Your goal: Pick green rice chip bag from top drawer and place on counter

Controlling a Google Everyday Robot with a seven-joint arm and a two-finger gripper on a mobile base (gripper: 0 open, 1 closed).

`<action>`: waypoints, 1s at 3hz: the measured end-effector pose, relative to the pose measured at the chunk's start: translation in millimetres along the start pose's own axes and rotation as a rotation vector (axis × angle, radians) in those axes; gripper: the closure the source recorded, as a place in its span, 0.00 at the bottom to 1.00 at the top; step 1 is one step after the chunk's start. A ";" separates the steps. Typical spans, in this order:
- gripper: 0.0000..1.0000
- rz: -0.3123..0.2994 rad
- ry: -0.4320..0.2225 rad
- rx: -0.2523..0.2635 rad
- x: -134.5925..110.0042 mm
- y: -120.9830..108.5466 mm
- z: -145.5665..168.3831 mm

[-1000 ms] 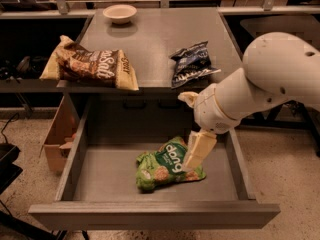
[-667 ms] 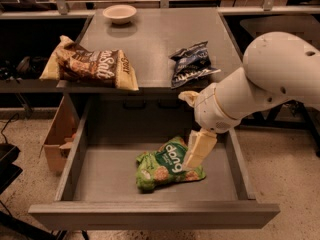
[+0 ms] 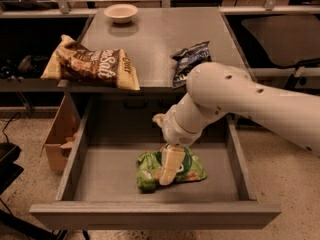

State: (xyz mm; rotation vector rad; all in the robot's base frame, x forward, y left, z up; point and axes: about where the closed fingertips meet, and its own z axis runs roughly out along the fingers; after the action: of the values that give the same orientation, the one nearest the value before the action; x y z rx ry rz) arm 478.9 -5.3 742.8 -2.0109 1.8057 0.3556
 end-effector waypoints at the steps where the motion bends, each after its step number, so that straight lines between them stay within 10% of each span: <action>1: 0.00 -0.010 -0.026 -0.060 5.7 -3.7 67.4; 3: 0.41 -0.062 -0.087 -0.084 32.1 -17.6 138.0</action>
Offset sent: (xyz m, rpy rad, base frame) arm 0.0341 0.0508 -0.1538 0.1792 0.0762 0.0503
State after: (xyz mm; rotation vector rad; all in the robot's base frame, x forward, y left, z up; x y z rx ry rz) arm 511.8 31.6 609.0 -2.0691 1.6987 0.4998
